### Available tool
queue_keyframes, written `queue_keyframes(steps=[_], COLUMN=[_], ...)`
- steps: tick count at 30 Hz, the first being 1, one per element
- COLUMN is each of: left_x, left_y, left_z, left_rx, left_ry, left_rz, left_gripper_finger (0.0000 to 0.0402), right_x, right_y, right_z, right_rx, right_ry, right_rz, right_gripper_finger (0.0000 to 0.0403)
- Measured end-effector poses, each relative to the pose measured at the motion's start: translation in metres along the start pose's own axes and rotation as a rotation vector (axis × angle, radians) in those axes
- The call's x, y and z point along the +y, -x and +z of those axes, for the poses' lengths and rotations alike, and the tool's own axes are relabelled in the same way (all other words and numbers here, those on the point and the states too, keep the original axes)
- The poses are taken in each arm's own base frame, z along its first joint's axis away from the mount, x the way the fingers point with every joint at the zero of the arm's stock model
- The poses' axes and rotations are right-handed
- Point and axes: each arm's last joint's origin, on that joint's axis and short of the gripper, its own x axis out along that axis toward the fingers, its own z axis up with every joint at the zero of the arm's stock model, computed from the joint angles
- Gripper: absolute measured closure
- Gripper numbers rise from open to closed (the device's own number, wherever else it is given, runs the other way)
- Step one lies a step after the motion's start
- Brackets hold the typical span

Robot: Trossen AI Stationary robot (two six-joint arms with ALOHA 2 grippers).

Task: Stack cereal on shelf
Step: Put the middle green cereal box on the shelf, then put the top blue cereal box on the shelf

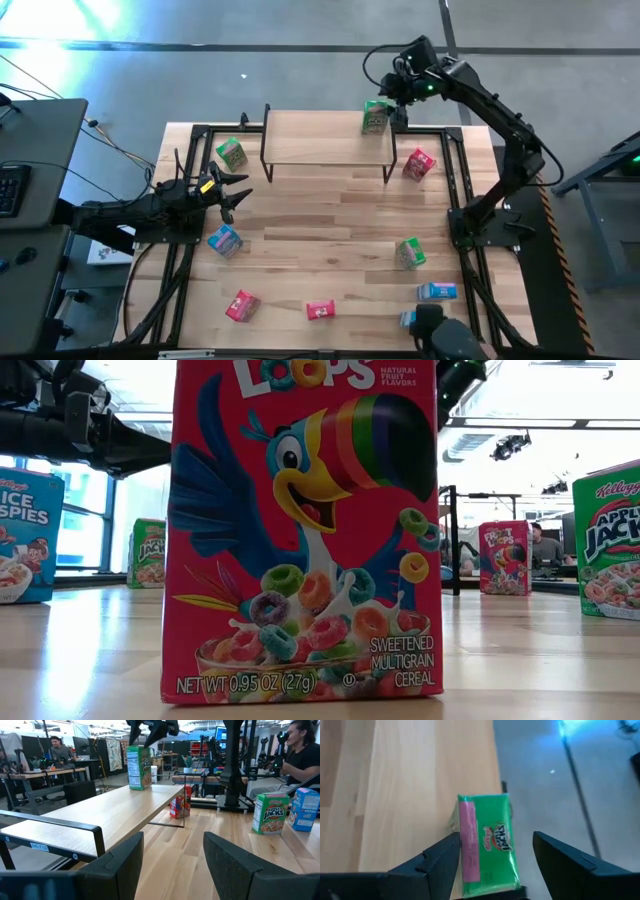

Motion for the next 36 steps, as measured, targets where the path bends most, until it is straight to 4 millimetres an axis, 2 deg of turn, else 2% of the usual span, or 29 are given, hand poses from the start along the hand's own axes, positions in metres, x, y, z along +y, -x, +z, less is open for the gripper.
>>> queue_keyframes(steps=[10,18,30,36], left_x=[0.000,0.000,0.000,0.000], left_y=[0.000,0.000,0.000,0.000], left_z=[0.000,0.000,0.000,0.000], left_rx=[0.000,0.000,0.000,0.000], left_ry=[0.001,0.000,0.000,0.000], left_rz=[0.000,0.000,0.000,0.000], left_gripper_finger=[0.0204,0.0204,0.0204,0.0204], right_x=[0.007,0.022,0.063,0.092], right_y=[0.028,0.056,0.102,0.109], right_z=[0.007,0.015,0.029,0.030], right_rx=[-0.070,-0.140,-0.275,-0.222], right_ry=[-0.086,-0.157,-0.297,-0.366], right_rz=[-0.059,-0.077,-0.031,0.098], right_gripper_finger=[0.0159,0.0159,0.0159,0.0159])
